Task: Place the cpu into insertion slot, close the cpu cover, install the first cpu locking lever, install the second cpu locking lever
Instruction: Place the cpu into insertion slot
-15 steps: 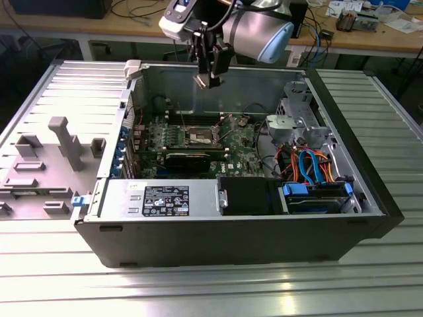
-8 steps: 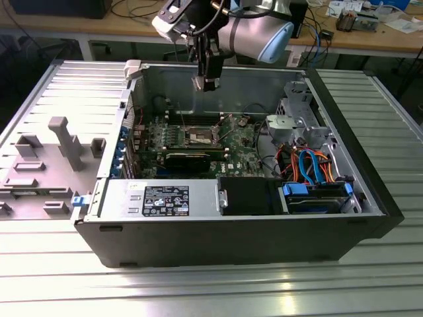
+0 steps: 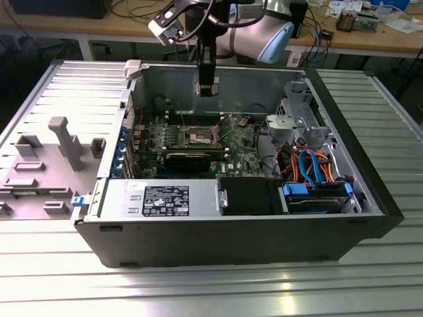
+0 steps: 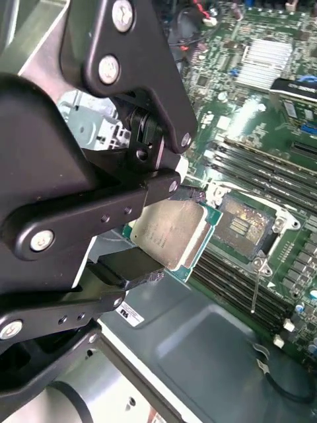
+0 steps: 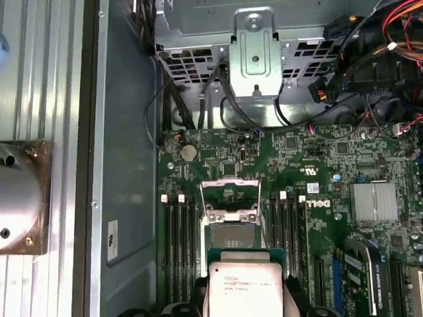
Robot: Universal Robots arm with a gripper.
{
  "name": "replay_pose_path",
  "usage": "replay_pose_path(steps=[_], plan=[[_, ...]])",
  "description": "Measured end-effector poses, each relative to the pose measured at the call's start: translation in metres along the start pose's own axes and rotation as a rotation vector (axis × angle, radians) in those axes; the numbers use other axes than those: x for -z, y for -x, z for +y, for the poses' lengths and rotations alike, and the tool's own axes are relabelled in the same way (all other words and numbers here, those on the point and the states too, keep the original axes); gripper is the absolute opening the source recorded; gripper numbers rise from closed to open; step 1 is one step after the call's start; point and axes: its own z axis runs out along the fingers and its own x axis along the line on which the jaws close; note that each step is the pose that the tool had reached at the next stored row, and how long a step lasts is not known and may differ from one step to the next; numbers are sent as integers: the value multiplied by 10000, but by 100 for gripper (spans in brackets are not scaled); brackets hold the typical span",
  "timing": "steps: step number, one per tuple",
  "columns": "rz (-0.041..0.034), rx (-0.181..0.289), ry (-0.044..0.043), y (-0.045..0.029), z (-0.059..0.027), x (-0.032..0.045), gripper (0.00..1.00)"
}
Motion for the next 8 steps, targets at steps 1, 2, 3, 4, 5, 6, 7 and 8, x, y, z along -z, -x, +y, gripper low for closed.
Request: replay_pose_path(steps=[1, 2, 3, 4, 5, 6, 7, 8], plan=[[-9, -170, -81, -1, 0, -21, 53], [-12, -203, -118, -1, -1, -25, 53], [-13, -204, -122, -1, -1, -25, 53], [-12, -203, -124, -1, -1, -25, 53], [-12, -203, -125, -1, -1, -25, 53], [-12, -203, -126, -1, -1, -26, 53], [-13, -203, -128, -1, -1, -25, 53], [-12, -203, -131, -1, -1, -26, 53]])
